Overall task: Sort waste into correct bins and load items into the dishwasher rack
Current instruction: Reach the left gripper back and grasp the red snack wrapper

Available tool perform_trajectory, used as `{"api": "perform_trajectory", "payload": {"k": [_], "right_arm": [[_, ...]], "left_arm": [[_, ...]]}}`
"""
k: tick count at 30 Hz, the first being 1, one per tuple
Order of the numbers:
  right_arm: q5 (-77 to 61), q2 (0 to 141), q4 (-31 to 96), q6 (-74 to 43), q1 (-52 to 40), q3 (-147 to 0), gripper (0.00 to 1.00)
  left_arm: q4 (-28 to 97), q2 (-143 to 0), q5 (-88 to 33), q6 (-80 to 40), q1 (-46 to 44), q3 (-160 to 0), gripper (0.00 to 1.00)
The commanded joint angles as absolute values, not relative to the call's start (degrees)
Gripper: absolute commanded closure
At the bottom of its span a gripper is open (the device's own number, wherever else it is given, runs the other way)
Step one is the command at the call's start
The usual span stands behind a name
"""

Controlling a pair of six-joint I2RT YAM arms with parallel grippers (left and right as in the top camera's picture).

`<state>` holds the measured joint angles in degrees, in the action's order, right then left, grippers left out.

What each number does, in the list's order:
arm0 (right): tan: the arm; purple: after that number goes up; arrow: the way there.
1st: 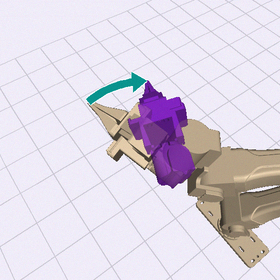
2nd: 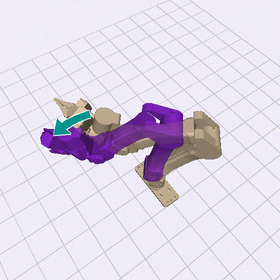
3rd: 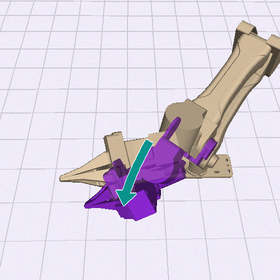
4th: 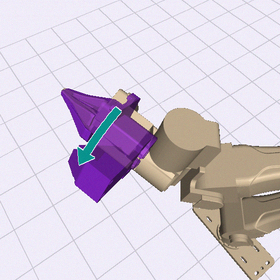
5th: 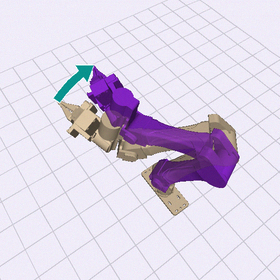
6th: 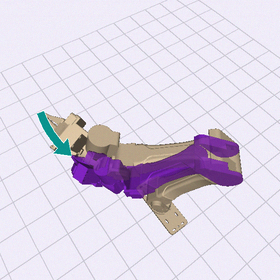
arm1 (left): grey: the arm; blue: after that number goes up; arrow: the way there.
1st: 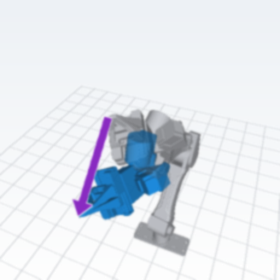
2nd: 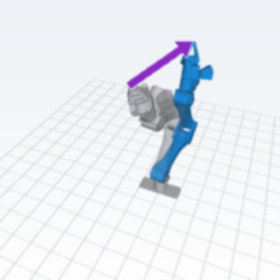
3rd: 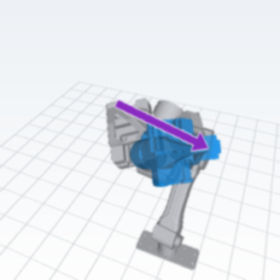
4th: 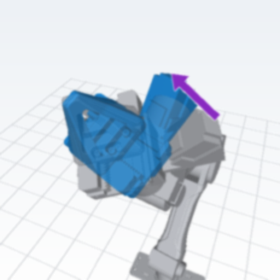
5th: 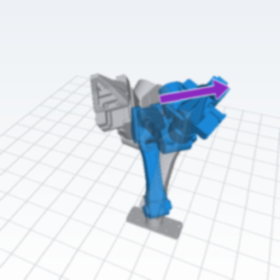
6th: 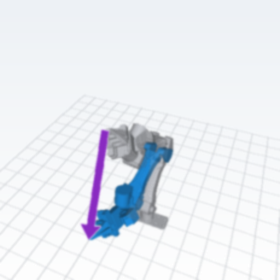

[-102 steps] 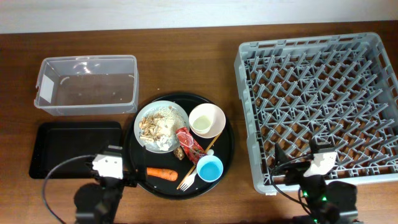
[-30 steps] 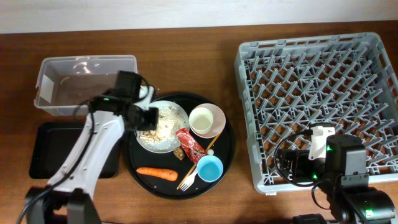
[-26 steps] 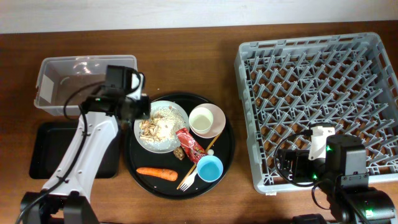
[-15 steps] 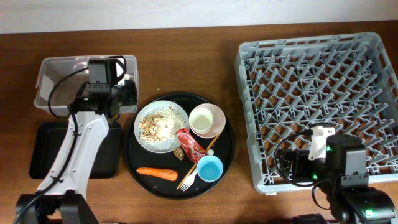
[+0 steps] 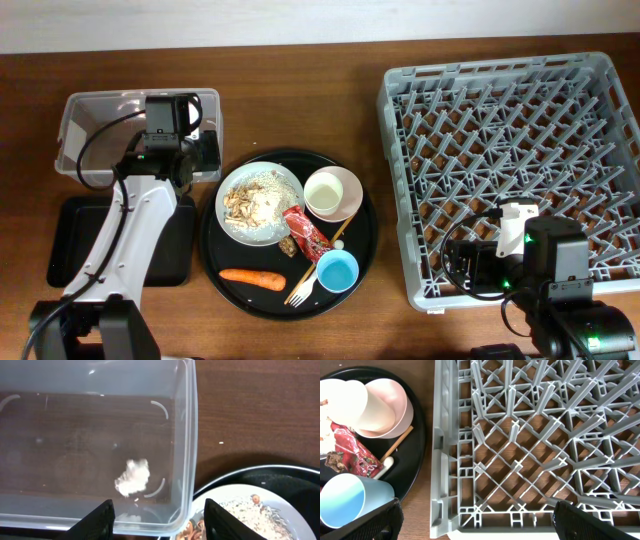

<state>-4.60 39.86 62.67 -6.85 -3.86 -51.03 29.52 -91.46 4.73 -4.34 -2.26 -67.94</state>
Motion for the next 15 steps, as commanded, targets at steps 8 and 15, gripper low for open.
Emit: {"api": "perform_trajectory", "payload": {"k": [8, 15], "right_arm": [[-4.34, 39.75, 62.81, -6.44, -4.12, -52.14, 0.01], [-4.34, 39.75, 62.83, -6.44, -4.12, -52.14, 0.02]], "left_arm": [[49.84, -91.44, -18.06, -6.04, -10.74, -68.18, 0.44], [47.59, -91.72, -16.71, -6.61, -18.09, -62.43, 0.38]]}}
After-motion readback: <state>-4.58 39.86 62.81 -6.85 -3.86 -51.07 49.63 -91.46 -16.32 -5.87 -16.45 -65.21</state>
